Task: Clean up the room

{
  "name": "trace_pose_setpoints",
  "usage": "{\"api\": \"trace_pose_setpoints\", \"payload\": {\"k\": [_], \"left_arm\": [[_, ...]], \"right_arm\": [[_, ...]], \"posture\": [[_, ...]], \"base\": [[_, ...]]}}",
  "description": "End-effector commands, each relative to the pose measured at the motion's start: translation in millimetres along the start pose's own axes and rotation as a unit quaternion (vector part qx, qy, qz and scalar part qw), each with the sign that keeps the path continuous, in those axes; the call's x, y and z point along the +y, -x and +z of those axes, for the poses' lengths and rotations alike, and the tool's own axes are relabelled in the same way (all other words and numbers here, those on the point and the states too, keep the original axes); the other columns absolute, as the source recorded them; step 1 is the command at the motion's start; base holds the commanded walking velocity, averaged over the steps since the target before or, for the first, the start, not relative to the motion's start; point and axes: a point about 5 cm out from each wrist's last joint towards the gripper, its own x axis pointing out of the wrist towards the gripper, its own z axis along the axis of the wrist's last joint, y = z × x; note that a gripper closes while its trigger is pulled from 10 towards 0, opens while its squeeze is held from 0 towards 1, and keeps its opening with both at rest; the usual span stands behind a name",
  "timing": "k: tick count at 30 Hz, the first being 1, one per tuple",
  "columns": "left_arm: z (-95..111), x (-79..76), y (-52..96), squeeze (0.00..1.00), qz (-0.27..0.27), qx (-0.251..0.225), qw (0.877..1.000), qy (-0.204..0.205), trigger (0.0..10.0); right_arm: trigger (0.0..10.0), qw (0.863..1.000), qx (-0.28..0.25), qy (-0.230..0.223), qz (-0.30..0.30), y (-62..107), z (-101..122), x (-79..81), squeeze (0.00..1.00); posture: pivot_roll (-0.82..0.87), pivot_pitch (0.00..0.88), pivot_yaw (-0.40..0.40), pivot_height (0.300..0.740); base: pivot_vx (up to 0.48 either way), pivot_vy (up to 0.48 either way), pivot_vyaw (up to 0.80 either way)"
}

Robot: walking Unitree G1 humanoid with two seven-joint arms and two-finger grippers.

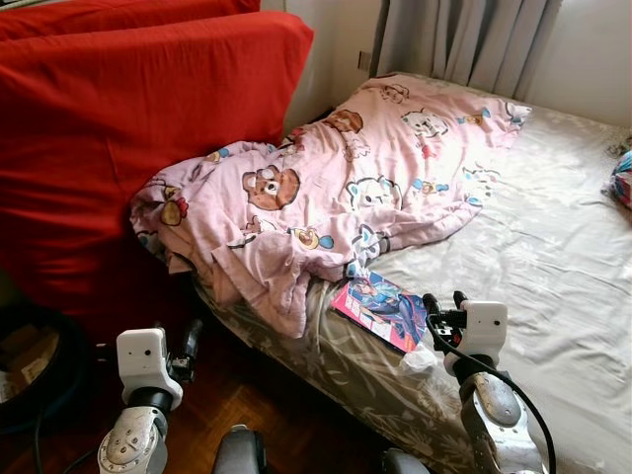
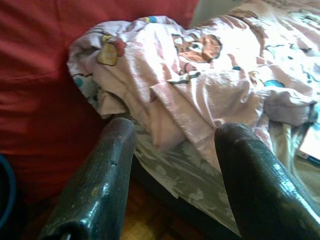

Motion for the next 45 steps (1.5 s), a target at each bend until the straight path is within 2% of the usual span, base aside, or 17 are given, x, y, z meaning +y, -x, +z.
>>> {"api": "trace_pose_setpoints", "payload": {"k": [1, 5, 13, 20, 25, 40, 45], "left_arm": [[-1.8, 3.5, 2.1, 0.00, -0.001, 0.011, 1.000, -0.004, 10.0], [-1.2, 7.6, 2.1, 0.00, 0.002, 0.012, 1.000, -0.006, 10.0], [1.2, 5.1, 1.1, 0.00, -0.007, 0.012, 1.000, -0.008, 10.0], [0.0, 2.6, 4.1, 0.00, -0.014, 0.014, 1.000, -0.007, 10.0], [-2.1, 3.4, 2.2, 0.00, -0.002, 0.015, 1.000, 0.000, 10.0], [-0.4, 1.7, 3.3, 0.00, 0.005, 0.016, 1.000, 0.006, 10.0], [-1.1, 0.3, 5.0, 0.00, 0.003, 0.019, 1.000, 0.006, 10.0]], "right_arm": [[10.0, 1.000, 0.004, -0.001, -0.006, 1.9, -2.7, -1.8, 0.00], [10.0, 1.000, 0.003, -0.003, -0.009, 0.8, -1.3, -2.1, 0.00], [10.0, 1.000, 0.006, -0.003, -0.011, -0.6, -2.0, -2.3, 0.00], [10.0, 1.000, 0.018, 0.007, 0.011, 0.6, -5.3, 2.0, 0.00], [10.0, 1.000, 0.008, -0.002, -0.014, -1.5, -1.9, -4.8, 0.00], [10.0, 1.000, 0.007, 0.002, -0.002, -5.7, 2.9, -4.1, 0.00], [10.0, 1.000, 0.022, 0.003, -0.002, -4.7, -1.1, -2.6, 0.00]], "posture": [[0.01, 0.090, -0.015, 0.618], [0.01, 0.100, -0.012, 0.618], [0.01, 0.124, -0.009, 0.618], [0.01, 0.093, -0.011, 0.618], [0.01, 0.124, -0.016, 0.609], [0.01, 0.169, -0.029, 0.609], [0.01, 0.172, -0.024, 0.599]], "base": [[0.000, 0.000, 0.00], [0.000, 0.000, 0.00], [0.000, 0.000, 0.00], [0.000, 0.000, 0.00], [0.000, 0.000, 0.00], [0.000, 0.000, 0.00], [0.000, 0.000, 0.00]]}}
